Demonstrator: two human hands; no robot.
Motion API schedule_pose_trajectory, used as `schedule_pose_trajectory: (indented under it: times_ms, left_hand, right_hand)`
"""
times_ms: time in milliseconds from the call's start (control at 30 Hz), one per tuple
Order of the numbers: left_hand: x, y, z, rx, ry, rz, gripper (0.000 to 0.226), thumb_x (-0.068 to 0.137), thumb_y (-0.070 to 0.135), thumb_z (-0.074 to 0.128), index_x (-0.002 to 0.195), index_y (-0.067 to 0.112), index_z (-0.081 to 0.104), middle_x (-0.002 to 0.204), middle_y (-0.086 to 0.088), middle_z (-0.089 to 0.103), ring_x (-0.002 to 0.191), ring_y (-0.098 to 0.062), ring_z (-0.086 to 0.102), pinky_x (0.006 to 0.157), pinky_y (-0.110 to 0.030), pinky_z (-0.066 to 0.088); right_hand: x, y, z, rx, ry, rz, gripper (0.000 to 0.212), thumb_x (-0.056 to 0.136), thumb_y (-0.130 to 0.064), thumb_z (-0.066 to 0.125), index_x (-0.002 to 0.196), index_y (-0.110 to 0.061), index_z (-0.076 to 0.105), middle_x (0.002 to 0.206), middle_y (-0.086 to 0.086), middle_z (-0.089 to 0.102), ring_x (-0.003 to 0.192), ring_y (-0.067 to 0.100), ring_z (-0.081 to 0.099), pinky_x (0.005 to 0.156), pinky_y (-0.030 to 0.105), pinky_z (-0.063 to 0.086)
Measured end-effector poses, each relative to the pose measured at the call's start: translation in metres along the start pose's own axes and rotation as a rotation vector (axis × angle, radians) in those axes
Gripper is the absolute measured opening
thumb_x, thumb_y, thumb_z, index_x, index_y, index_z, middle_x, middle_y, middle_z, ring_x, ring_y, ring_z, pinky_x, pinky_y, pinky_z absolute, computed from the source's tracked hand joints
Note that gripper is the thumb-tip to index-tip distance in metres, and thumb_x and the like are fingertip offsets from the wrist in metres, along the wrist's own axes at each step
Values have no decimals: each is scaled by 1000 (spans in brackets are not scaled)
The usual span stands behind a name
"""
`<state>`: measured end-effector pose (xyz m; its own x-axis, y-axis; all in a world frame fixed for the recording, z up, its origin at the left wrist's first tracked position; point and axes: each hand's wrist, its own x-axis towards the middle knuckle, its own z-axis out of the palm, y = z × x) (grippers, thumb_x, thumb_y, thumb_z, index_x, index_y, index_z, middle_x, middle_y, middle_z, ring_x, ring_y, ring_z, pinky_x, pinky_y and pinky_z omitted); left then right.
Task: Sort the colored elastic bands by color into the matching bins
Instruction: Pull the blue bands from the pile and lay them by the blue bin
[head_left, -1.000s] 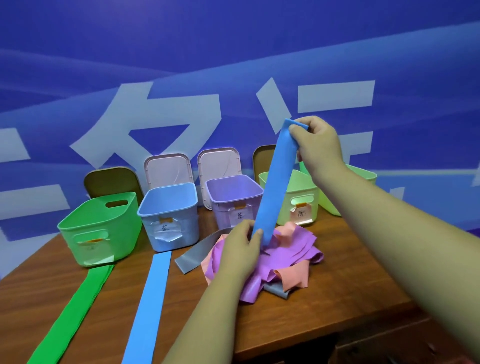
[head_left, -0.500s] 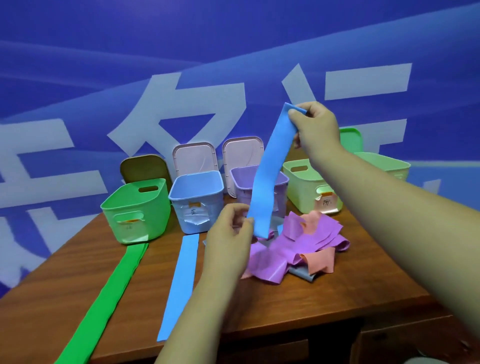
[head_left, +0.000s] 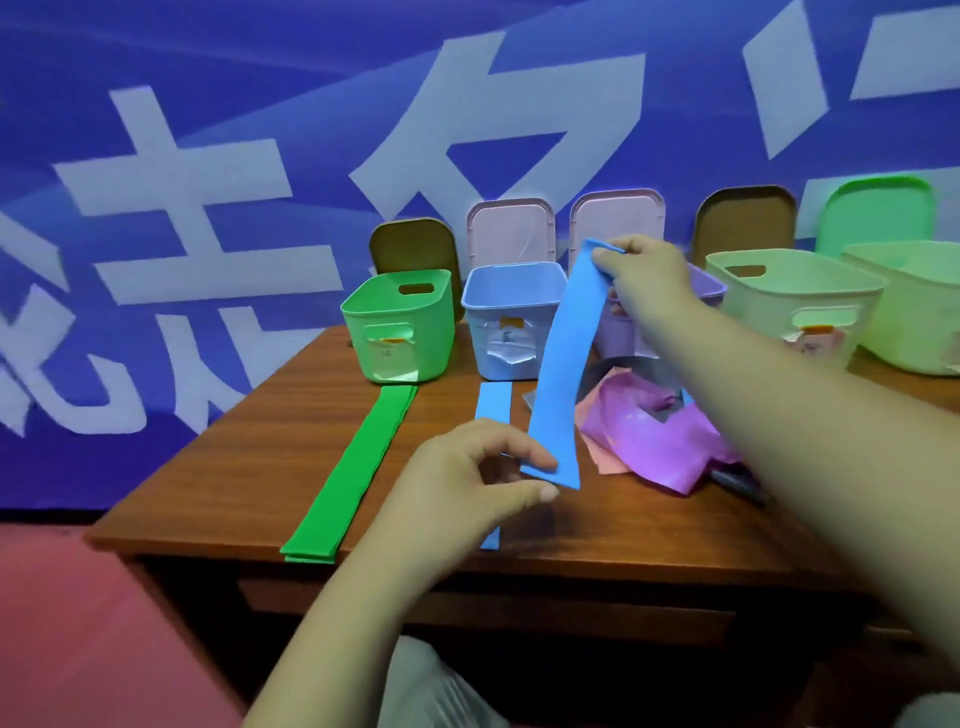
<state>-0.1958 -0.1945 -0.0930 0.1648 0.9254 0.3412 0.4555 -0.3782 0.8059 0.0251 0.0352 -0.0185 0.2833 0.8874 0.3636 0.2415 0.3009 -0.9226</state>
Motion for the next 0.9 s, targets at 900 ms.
schedule_pose_trajectory:
  times_ms: [900]
  left_hand:
    - [-44,-77,-20,116,96,45,14,89,19,82,91,31,74,100,14,68,106,-17,61,89,-31,48]
  right_hand:
    - [-50,92,126,-254,-243,106,8,84,-33,74,79,-26,75,84,4,73,59,18,56,59,28,43]
